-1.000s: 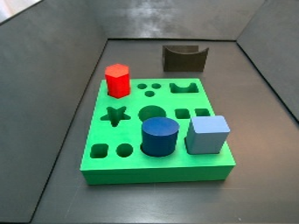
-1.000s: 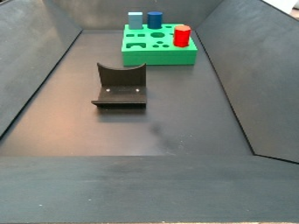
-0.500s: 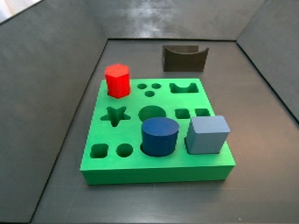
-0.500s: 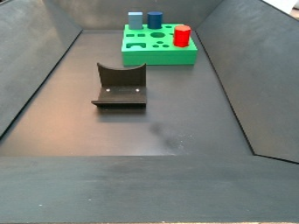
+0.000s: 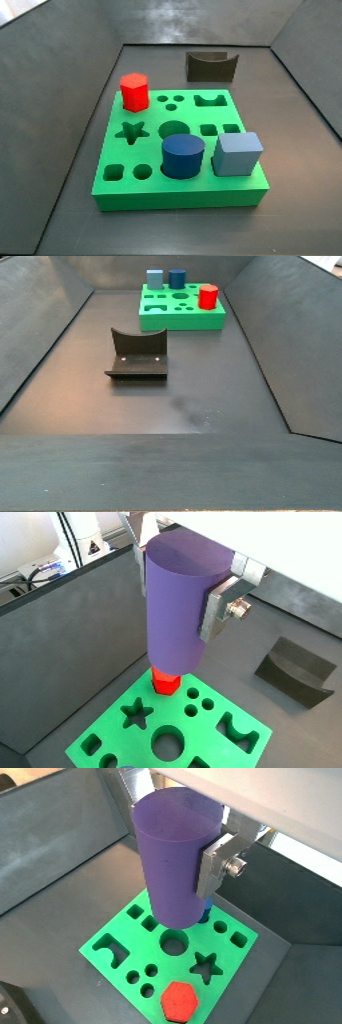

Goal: Pick up the round object. Move up. Move to above the board. Insert the round object.
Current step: Insert the round object.

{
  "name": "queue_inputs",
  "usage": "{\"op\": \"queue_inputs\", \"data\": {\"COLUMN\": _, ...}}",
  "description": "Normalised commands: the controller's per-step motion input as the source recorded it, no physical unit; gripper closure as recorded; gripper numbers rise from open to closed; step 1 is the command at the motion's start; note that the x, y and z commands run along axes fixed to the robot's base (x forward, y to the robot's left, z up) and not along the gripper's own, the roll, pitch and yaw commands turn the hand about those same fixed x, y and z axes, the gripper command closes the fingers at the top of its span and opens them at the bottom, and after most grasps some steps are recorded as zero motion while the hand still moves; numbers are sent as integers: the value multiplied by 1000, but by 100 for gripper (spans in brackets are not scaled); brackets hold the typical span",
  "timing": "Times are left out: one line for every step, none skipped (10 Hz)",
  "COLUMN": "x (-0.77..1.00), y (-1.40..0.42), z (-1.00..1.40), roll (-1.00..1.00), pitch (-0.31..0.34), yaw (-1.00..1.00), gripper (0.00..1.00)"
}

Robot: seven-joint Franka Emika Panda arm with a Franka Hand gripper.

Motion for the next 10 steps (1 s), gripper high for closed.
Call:
{"op": "queue_inputs", "data": {"x": 0, "y": -86, "z": -334, "roll": 16, "pitch": -46, "yaw": 0, "gripper": 100}}
{"op": "queue_inputs", "data": {"x": 0, "y": -86, "z": -366, "roll": 21, "pitch": -57, "yaw": 0, "gripper": 100}}
{"op": "queue_inputs", "data": {"x": 0, "y": -100, "z": -414, "roll": 21, "pitch": -74, "yaw": 0, "gripper": 100}}
{"op": "queue_inputs", "data": {"x": 0, "y": -117, "z": -423, "roll": 31, "pitch": -79, "yaw": 0, "gripper": 100}}
{"op": "queue_inputs", "data": {"x": 0, "y": -226, "z": -449, "roll": 79, "pitch": -141, "yaw": 0, "gripper": 100}}
{"op": "queue_inputs", "data": {"x": 0, "y": -203, "z": -451, "roll": 94, "pitch": -139, "yaw": 0, "gripper": 100}}
{"op": "queue_inputs", "data": {"x": 0, "y": -177, "z": -483, "roll": 123, "pitch": -153, "yaw": 0, "gripper": 100}}
{"op": "queue_inputs", "data": {"x": 0, "y": -197, "z": -549, "roll": 106, "pitch": -187, "yaw": 0, "gripper": 100}}
{"op": "queue_inputs", "data": {"x": 0, "y": -203, "z": -557, "roll": 120, "pitch": -199, "yaw": 0, "gripper": 100}}
{"op": "queue_inputs", "data": {"x": 26, "y": -186, "z": -549, "roll": 119, "pitch": -189, "yaw": 0, "gripper": 100}}
